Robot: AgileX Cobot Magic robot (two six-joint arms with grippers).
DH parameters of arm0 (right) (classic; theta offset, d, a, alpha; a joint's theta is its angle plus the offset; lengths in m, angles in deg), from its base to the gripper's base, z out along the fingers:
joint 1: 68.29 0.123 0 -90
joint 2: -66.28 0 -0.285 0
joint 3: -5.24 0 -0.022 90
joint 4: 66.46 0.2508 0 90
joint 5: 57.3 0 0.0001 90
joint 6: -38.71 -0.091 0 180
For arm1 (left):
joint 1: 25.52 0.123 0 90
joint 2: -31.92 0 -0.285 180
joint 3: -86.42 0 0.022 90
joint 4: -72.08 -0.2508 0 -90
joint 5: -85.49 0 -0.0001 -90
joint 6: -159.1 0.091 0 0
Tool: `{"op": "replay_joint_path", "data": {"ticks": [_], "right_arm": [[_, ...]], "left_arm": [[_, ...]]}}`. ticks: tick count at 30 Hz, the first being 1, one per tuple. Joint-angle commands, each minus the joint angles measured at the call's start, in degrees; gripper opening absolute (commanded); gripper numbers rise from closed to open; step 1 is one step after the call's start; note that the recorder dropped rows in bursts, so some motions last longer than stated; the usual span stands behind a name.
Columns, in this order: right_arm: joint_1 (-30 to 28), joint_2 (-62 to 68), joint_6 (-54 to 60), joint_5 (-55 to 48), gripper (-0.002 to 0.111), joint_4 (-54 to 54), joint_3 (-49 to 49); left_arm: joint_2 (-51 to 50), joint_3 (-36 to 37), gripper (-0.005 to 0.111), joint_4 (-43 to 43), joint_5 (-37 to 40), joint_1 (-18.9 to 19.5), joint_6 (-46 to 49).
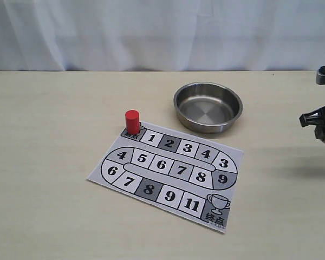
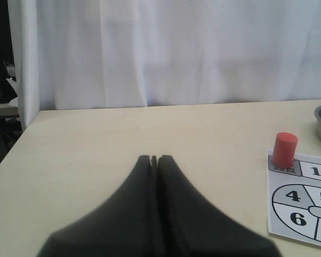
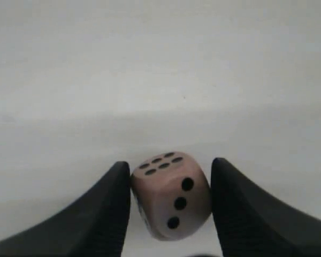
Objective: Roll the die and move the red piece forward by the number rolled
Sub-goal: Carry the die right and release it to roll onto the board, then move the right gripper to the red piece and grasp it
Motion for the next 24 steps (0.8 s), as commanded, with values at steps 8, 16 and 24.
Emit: {"op": "replay_joint_path", "data": {"ticks": [8,16,24], "right_arm": [[-0.2,1.9,22.4,-3.0,0.07,30.4,-0.4],[-0.2,1.8,26.8,-5.2,0.07,30.5,-0.7],[-0.2,1.8,26.7,-5.2,0.07,30.5,-0.7]], "left_arm": [[0.1,0.2,0.0,0.1,-0.7,-0.1,-0.2],[0.1,0.2,0.0,0.1,-0.7,-0.1,-0.2],[0.1,0.2,0.0,0.1,-0.7,-0.1,-0.2]]}}
